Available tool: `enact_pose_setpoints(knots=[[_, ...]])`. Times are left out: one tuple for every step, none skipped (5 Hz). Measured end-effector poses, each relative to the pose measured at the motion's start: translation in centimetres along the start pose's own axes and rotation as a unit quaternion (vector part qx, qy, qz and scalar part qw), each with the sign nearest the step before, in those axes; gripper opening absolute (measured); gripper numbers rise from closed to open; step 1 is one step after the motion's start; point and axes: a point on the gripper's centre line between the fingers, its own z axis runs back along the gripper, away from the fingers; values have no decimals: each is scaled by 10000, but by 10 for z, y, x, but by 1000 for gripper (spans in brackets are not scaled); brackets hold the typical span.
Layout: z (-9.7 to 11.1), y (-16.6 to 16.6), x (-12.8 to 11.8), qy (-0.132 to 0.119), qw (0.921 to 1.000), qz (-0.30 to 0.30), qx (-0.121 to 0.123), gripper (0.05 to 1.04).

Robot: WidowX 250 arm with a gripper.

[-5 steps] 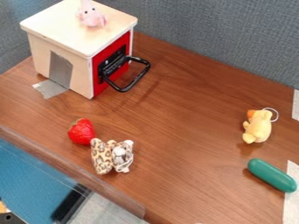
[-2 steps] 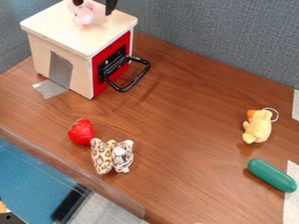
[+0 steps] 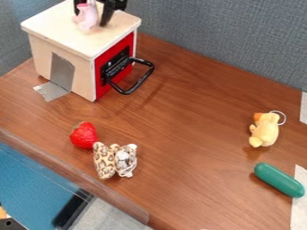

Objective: Take the pink object off the drawer and put it on the table

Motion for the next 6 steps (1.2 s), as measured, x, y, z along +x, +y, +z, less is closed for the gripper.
enact_pose_setpoints(knots=[[2, -2, -2, -33, 9999, -33, -94, 413], [9, -9, -6, -113, 9996, -129, -219, 273], [23, -33, -12, -261, 9979, -386, -449, 205], [45, -73, -19, -524, 9935, -872, -503, 164], [56, -125, -29, -669, 9852, -1473, -570, 149], [59, -155, -37, -686, 9802, -1760, -596, 144]])
